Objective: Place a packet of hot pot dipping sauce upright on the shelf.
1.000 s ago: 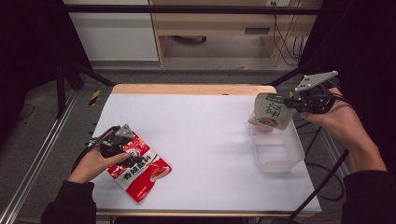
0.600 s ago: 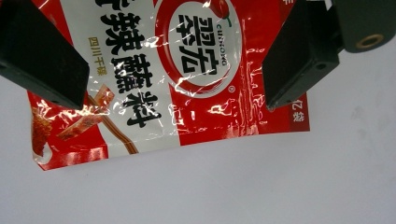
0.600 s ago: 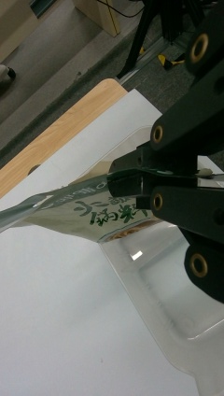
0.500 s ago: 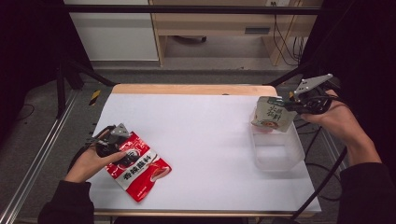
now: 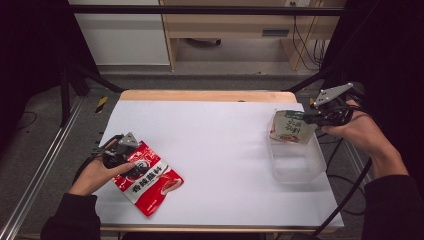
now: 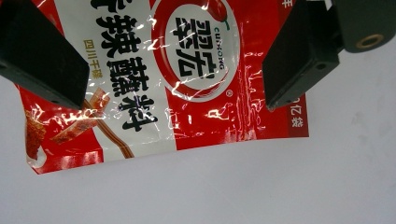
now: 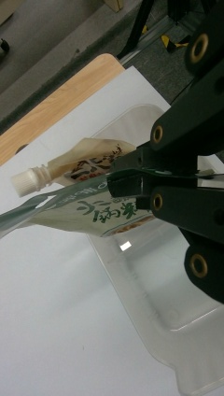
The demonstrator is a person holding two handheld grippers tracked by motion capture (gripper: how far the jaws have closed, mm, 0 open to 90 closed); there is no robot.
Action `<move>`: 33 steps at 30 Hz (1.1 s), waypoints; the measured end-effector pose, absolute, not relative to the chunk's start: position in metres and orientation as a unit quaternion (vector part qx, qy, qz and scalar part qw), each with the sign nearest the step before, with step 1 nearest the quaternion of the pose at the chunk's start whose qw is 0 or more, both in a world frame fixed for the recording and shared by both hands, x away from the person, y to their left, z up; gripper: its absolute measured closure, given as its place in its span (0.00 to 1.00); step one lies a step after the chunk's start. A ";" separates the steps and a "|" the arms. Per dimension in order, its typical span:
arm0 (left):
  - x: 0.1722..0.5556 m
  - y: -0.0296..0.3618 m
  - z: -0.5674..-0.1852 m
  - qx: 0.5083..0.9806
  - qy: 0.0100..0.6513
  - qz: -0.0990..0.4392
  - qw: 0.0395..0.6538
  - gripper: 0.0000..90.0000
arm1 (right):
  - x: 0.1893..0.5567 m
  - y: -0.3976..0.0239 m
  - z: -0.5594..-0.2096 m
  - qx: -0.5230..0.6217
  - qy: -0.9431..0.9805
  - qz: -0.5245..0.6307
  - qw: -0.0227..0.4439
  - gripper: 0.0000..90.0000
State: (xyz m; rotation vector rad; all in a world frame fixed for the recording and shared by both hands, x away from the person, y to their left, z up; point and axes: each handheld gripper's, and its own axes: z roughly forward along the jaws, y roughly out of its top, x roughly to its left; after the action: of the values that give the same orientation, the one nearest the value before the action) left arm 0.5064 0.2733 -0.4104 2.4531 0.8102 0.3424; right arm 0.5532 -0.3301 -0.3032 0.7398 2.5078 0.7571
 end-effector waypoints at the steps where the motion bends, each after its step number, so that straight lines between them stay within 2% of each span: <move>1: 0.506 0.273 -0.411 0.908 0.299 0.126 0.265 0.08 | 0.553 -0.330 -0.305 0.267 0.901 0.272 0.207 1.00; 17: 0.507 0.273 -0.413 0.910 0.299 0.122 0.261 0.08 | 0.563 -0.339 -0.335 0.305 0.893 0.277 0.184 1.00; 26: 0.507 0.274 -0.412 0.909 0.300 0.123 0.262 0.08 | 0.566 -0.344 -0.337 0.324 0.884 0.283 0.184 1.00; 33: 0.507 0.276 -0.411 0.907 0.302 0.124 0.264 0.08 | 0.565 -0.342 -0.338 0.339 0.877 0.282 0.192 0.94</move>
State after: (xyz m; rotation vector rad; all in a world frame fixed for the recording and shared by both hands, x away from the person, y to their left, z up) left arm 0.5070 0.2762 -0.4111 2.4523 0.8169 0.3352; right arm 0.5654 -0.3419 -0.3381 0.9510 2.4618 0.7913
